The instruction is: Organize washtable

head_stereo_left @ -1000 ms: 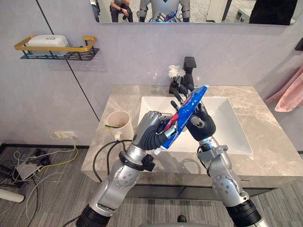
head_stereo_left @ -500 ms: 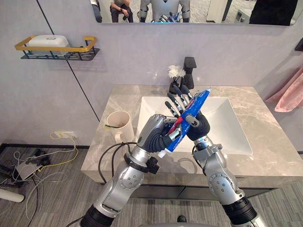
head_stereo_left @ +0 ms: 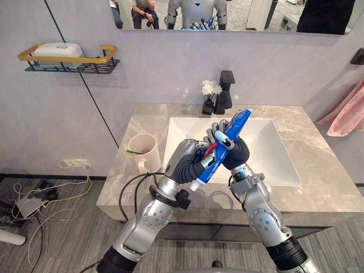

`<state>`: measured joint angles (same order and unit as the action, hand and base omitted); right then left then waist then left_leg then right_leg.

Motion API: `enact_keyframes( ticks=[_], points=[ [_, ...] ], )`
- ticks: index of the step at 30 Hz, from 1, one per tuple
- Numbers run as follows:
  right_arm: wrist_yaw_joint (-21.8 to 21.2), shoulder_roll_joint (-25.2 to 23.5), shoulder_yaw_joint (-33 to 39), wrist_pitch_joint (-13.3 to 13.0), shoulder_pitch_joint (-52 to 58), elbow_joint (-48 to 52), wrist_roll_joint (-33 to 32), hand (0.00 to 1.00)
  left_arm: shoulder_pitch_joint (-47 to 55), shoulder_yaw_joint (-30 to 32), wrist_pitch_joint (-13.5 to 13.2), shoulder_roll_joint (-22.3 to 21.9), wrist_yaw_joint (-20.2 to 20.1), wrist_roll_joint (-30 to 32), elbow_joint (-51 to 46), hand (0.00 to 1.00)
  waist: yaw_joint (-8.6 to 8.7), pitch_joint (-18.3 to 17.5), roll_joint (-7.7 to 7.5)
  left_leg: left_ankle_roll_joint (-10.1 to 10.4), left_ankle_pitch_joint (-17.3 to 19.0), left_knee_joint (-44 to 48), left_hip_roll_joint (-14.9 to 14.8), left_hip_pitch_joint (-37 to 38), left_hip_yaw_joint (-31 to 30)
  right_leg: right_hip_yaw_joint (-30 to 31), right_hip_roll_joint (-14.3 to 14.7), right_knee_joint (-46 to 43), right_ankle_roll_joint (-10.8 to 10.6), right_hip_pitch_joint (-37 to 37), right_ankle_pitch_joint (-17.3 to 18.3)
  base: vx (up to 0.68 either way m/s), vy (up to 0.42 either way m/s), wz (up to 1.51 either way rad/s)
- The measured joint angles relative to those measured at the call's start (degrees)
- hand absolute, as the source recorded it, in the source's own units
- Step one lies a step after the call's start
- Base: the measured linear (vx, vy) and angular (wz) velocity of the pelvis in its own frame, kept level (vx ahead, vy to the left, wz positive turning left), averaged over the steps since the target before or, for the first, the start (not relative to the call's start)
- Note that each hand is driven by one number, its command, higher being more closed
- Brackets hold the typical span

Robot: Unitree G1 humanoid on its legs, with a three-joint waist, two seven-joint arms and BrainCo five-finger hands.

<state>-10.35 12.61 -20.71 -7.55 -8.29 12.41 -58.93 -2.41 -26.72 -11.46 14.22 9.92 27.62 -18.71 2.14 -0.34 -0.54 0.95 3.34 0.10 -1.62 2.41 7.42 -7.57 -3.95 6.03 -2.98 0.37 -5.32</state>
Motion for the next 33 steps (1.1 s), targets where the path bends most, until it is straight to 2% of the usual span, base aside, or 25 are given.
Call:
enact_keyframes(
  ticks=[1, 2, 11, 21, 30, 33],
  points=[
    [0.0, 0.0, 0.0, 0.2, 0.0, 0.0, 0.0, 1.0, 0.2, 0.1, 0.0, 0.0, 0.0, 0.0, 0.0, 1.0, 0.0, 0.0, 0.0, 0.0, 0.0, 0.0, 0.0, 0.0, 0.0, 0.0, 0.0, 0.0, 0.0, 0.0, 0.0, 0.0, 0.0, 0.0],
    [0.0, 0.0, 0.0, 0.3, 0.0, 0.0, 0.0, 1.0, 0.3, 0.1, 0.0, 0.0, 0.0, 0.0, 0.0, 0.0, -0.01, 0.0, 0.0, 0.0, 0.0, -0.1, 0.0, 0.0, 0.0, 0.0, 0.0, 0.0, 0.0, -0.1, 0.0, 0.0, 0.0, 0.0],
    [0.0, 0.0, 1.5, 0.6, 0.0, 0.0, 0.8, 1.0, 1.4, 3.8, -0.2, -1.1, 0.4, 0.0, -2.3, 0.0, 0.01, 0.0, 0.01, 0.0, 0.0, -0.1, 0.0, 0.1, 0.1, 0.1, 0.0, 0.0, 0.0, 0.0, 0.0, 0.0, 0.0, 0.0],
    [0.0, -0.4, 4.5, 0.7, 0.0, 0.0, 1.2, 1.0, 1.5, 8.9, -0.3, -1.2, 3.0, 0.0, -7.2, 0.0, -0.01, 0.0, 0.04, 0.0, 0.0, -0.1, 0.0, 0.2, 0.1, 0.0, 0.0, 0.0, 0.0, 0.2, 0.0, 0.0, 0.0, 0.0],
    [0.0, -1.0, 6.8, 1.5, 1.6, 0.0, 2.9, 1.0, 4.3, 17.5, -0.3, -1.8, 6.5, -0.8, -13.4, 0.0, -0.27, 0.0, 0.13, 0.0, 0.0, -0.1, 0.0, 0.4, 0.0, -0.1, 0.0, 0.0, 0.0, 0.4, 0.0, 0.0, 0.0, 0.0],
    [-0.1, -1.2, 7.4, 1.5, 2.1, 0.0, 3.3, 1.0, 6.6, 22.7, -0.3, -2.7, 8.6, -1.7, -16.8, 0.0, -0.33, 0.1, 0.3, 0.1, 0.0, -0.2, 0.0, 0.4, -0.1, -0.1, 0.0, 0.0, 0.0, 0.5, 0.0, 0.0, 0.0, 0.0]
  ],
)
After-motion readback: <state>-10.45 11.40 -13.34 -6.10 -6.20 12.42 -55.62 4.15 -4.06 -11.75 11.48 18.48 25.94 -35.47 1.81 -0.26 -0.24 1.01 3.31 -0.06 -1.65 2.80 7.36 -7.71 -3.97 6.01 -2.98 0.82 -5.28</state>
